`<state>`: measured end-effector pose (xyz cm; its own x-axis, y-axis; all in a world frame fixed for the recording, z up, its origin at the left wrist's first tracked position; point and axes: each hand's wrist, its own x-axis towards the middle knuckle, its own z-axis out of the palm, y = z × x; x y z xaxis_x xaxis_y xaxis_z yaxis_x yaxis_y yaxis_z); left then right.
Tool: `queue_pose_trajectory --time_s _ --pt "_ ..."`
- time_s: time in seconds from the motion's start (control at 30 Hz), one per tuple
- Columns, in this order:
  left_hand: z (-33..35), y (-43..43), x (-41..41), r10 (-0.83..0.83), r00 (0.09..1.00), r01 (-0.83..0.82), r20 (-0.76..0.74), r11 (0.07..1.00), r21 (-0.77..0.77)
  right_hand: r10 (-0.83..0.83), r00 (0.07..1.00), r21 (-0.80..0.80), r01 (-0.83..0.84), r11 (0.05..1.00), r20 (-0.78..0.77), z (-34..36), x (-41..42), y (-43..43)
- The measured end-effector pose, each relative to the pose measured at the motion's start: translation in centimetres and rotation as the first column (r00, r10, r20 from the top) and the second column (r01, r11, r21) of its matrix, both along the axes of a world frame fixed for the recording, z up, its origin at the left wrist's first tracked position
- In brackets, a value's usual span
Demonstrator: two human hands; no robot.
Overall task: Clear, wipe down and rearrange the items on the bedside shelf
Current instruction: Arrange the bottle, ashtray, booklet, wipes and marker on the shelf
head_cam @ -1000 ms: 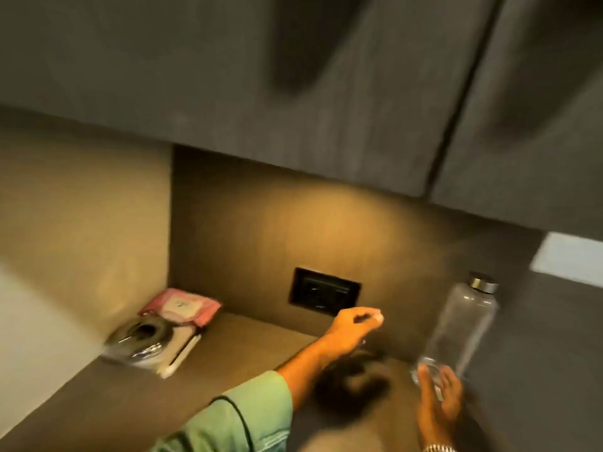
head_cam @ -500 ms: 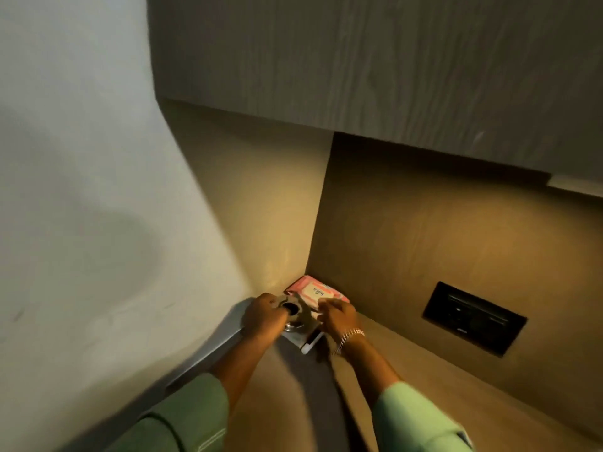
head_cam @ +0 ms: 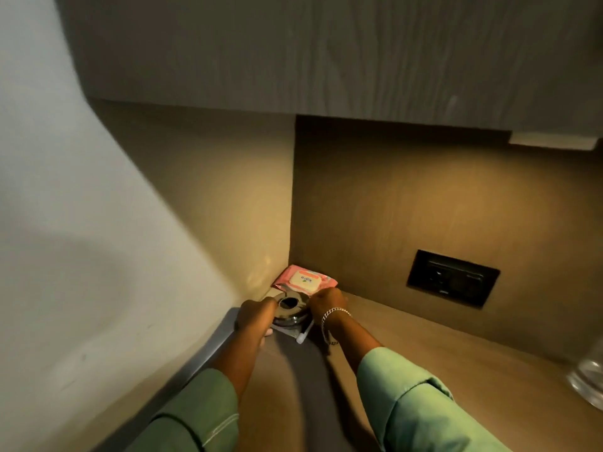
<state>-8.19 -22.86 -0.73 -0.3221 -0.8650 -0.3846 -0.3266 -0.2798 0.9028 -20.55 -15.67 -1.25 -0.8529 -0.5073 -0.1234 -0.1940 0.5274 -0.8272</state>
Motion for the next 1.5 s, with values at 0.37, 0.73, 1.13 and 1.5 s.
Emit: queue_pose_trajectory --time_s 0.37,0.73,1.13,1.5 --pt "0.0 13.2 -13.4 -0.275 0.961 0.268 -0.038 0.954 -0.132 -0.493 0.864 -0.205 0.503 0.840 0.102 -1.0 -6.8 16.4" --pt "-1.9 25.2 -21.3 -0.544 0.751 0.645 -0.373 0.724 0.243 -0.708 0.706 -0.100 0.706 0.701 0.016 -1.4 -11.6 30.9" --pt "-2.2 9.3 -12.0 -0.501 0.864 0.394 0.042 0.622 -0.677 -0.312 0.933 -0.114 0.295 0.949 -0.180 -2.2 -4.8 13.9" --pt "-7.2 -2.8 0.3 -0.233 0.899 0.436 0.371 0.552 -0.711 -0.060 0.998 0.179 0.063 0.982 -0.020 -2.7 1.1 -0.7"
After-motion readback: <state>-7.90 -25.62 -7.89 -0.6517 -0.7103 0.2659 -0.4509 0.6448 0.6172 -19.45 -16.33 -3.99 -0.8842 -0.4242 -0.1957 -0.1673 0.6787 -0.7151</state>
